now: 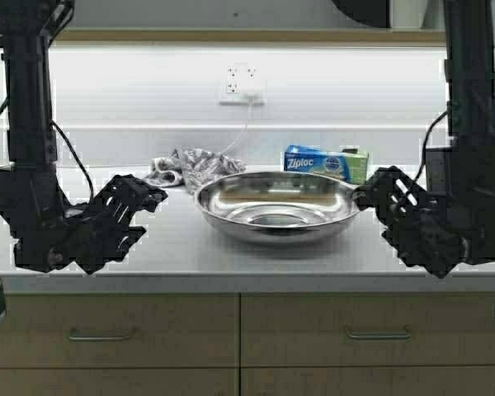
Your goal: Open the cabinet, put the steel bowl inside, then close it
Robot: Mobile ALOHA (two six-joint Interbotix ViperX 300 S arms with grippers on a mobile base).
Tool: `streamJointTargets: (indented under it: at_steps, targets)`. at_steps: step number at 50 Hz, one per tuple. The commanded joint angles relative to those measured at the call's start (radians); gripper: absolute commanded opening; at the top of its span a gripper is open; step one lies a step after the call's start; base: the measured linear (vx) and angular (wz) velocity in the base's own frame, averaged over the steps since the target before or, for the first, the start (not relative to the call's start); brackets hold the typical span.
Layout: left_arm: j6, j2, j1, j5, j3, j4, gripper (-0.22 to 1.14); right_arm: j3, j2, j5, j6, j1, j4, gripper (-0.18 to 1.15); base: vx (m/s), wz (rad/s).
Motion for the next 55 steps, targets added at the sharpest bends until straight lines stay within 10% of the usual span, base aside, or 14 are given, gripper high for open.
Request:
streamJointTargets:
  at_steps: [1, 55]
  targets:
    - [-0.002, -0.025, 0.000, -0.023, 0.006, 0.009, 1.02, -0.021, 0.008, -0.012, 0.029, -0.009, -0.049, 1.04, 0.19, -0.06]
    - [-0.115, 0.123, 0.023, 0.242, -0.449, 0.091, 1.02, -0.407, 0.221, 0.014, 0.133, -0.239, -0.281, 1.04, 0.07, 0.00]
